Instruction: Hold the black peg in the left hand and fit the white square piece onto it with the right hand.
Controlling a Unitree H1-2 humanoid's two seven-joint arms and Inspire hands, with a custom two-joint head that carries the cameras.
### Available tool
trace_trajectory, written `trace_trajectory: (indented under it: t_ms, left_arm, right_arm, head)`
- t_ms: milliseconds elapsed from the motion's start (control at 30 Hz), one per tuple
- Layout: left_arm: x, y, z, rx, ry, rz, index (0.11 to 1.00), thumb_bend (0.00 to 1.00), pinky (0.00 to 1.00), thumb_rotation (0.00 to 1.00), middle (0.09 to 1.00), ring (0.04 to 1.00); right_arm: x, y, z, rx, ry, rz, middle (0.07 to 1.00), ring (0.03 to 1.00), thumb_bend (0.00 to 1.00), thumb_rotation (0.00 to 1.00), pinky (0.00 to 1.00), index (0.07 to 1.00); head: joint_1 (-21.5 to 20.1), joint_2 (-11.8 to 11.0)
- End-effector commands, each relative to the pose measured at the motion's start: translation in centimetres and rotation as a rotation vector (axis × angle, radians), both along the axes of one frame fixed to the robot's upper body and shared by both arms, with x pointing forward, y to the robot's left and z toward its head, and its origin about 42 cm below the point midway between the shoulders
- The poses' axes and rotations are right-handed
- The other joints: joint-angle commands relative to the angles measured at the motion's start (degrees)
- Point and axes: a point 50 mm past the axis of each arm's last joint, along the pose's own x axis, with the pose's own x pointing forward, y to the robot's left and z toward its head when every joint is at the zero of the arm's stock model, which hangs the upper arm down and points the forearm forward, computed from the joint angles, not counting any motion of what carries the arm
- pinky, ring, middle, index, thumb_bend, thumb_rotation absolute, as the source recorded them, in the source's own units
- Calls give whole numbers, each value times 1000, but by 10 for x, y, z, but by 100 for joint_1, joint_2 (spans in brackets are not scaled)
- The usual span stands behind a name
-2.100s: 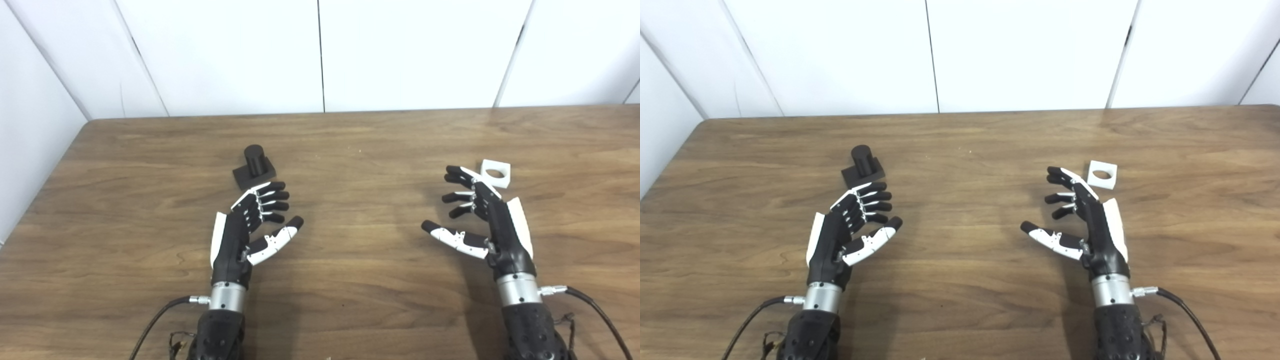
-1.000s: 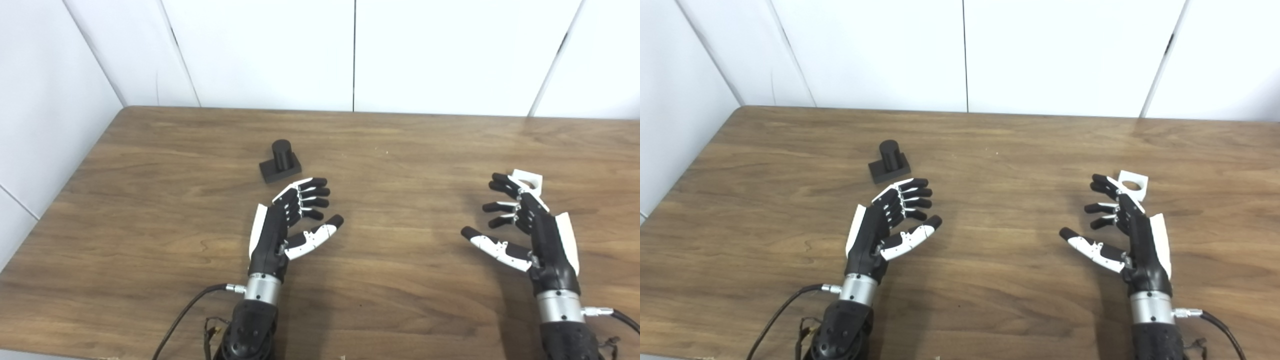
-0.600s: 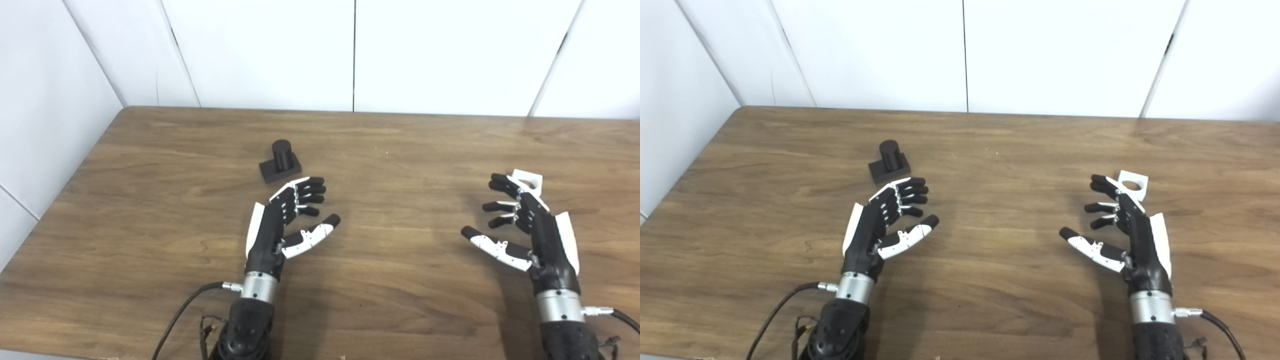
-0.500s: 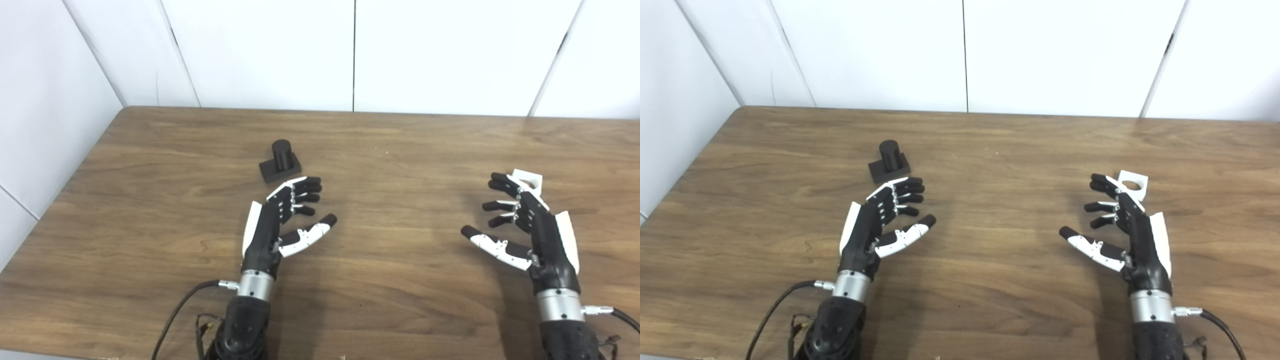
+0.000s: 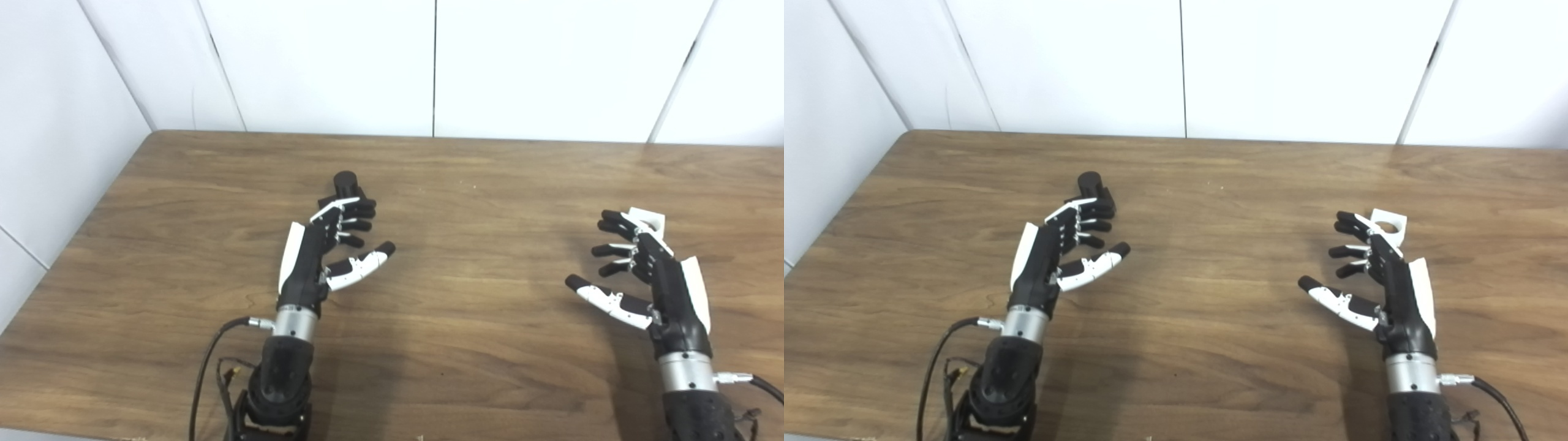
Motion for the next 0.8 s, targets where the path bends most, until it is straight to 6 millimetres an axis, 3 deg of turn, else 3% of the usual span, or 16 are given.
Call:
trace_trajectory:
  t_ms: [0, 400, 567, 767]
  left_arm:
    - [11, 5, 29, 35, -96, 13, 678, 586, 562, 38, 724, 674]
    - [31, 23, 54, 92, -142, 57, 680, 615, 544, 85, 717, 667]
    - [41, 29, 64, 123, -172, 90, 677, 610, 552, 46, 719, 675]
    - [54, 35, 76, 254, -173, 143, 682, 636, 545, 128, 706, 660]
  right_arm:
    - [8, 2, 18, 0, -77, 18, 783, 637, 620, 0, 480, 792]
    - [8, 0, 17, 0, -76, 19, 790, 642, 616, 0, 484, 794]
    - [7, 0, 17, -2, -71, 19, 793, 643, 616, 0, 484, 795]
    - [7, -2, 16, 2, -78, 19, 783, 636, 617, 0, 482, 792]
  head:
    - [-1, -4]
    - [-15, -15]
    - [-16, -9]
    - [-34, -23]
